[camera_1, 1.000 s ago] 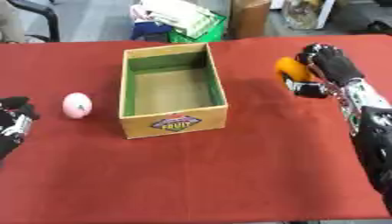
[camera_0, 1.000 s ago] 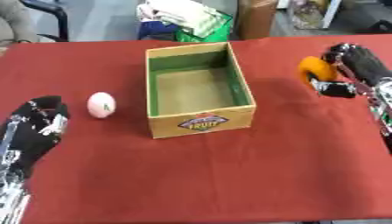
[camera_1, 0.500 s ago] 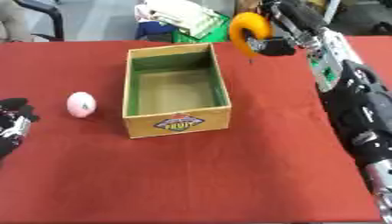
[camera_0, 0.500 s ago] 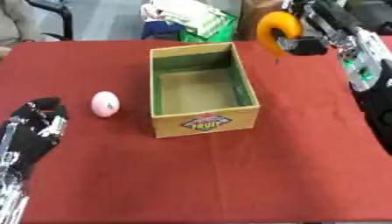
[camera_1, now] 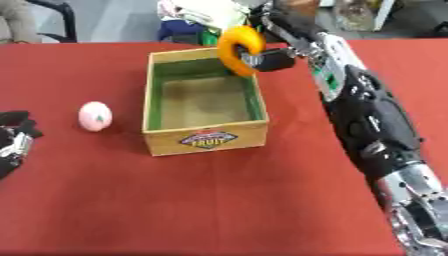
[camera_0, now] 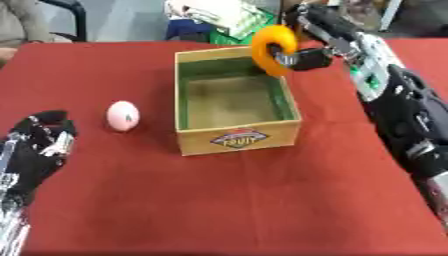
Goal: Pick up objects on the table and place them in the box.
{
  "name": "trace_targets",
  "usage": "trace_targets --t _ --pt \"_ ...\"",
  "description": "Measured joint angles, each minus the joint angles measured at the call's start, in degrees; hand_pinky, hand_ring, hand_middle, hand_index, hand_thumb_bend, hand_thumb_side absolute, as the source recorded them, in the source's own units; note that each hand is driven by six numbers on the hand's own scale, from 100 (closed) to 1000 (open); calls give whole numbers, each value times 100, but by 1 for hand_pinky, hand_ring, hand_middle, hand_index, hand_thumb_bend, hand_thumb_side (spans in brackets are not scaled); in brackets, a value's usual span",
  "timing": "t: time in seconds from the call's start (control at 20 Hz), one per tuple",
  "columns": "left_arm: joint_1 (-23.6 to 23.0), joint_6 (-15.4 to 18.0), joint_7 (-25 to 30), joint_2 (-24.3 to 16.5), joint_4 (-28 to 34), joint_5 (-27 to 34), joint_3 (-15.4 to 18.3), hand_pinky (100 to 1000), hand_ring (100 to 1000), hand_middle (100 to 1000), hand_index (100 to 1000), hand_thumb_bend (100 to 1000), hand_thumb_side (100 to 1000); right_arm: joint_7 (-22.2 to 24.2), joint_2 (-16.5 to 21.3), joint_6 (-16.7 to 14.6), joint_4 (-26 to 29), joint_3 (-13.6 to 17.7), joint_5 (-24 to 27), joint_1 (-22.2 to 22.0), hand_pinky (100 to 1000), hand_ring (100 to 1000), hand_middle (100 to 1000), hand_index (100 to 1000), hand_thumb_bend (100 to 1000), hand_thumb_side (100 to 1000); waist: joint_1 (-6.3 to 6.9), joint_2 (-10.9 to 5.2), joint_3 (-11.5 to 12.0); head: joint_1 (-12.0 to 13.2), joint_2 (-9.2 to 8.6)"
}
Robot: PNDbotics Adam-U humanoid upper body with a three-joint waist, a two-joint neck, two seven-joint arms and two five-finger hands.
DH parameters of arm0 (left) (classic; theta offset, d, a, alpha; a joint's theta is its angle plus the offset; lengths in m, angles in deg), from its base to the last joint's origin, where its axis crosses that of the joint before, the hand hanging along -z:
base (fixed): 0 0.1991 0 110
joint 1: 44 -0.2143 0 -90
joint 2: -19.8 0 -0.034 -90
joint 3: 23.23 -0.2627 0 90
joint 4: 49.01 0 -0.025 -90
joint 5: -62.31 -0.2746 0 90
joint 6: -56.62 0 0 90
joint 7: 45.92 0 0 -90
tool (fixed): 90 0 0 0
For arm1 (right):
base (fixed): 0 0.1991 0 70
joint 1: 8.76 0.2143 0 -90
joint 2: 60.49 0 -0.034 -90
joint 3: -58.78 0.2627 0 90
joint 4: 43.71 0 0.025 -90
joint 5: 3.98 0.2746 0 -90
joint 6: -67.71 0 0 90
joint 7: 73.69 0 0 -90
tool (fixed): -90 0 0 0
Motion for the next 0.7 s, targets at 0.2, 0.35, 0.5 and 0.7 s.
trace_targets --t 0.2,0.35,0.5,0.7 --pt "16 -1 12 1 0 0 -2 794 602 587 710 192 219 16 -126 -173 -106 -15 -385 3 574 649 593 723 243 631 0 14 6 -11 -4" --pt "17 -5 16 1 0 0 -2 794 601 587 709 191 220 -61 -138 -255 -121 -17 -503 0 827 925 919 899 448 711 -2 14 -14 -12 -4" --pt "20 -6 15 0 -3 0 -2 794 602 587 710 189 221 -144 -121 -324 -11 -17 -497 -93 838 935 936 914 449 677 -4 13 -78 7 -4" --pt "69 -7 14 -72 -23 0 -2 793 603 589 712 182 221 -235 14 -365 239 -37 -283 -290 807 911 890 891 438 604 -6 -1 -157 31 -3"
